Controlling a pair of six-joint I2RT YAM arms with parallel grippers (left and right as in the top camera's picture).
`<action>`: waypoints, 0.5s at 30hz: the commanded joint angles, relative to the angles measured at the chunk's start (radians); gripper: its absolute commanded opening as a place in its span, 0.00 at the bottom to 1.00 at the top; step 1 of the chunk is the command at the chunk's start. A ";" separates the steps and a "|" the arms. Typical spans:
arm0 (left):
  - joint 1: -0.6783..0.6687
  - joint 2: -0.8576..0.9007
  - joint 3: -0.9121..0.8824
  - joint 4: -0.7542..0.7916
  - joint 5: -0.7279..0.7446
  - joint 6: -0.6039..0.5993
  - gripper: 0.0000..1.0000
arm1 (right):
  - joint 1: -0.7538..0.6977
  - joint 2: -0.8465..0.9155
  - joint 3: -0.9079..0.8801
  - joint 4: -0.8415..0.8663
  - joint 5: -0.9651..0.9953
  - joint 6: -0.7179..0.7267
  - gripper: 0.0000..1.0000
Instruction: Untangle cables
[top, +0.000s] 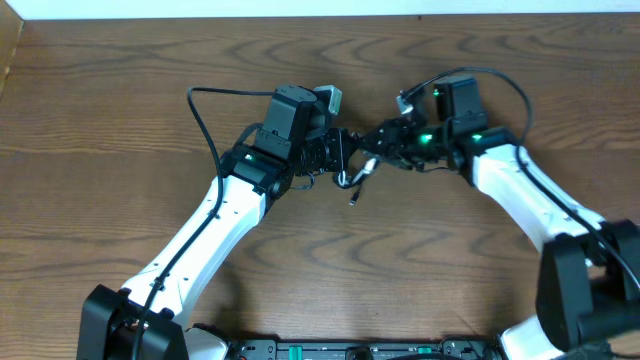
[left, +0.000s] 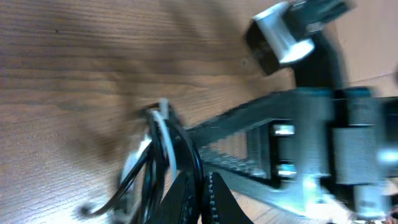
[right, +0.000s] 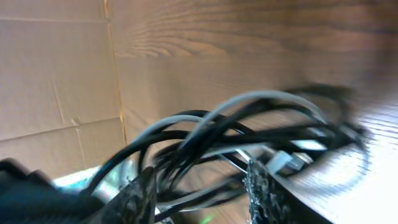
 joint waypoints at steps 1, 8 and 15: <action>0.006 0.003 0.013 0.002 0.013 -0.011 0.07 | 0.031 0.040 0.012 0.043 -0.028 0.081 0.42; 0.006 0.005 0.013 0.002 0.013 -0.037 0.07 | 0.068 0.083 0.012 0.171 -0.026 0.163 0.41; 0.006 0.005 0.013 0.002 0.013 -0.037 0.07 | 0.078 0.090 0.012 0.150 0.029 0.177 0.32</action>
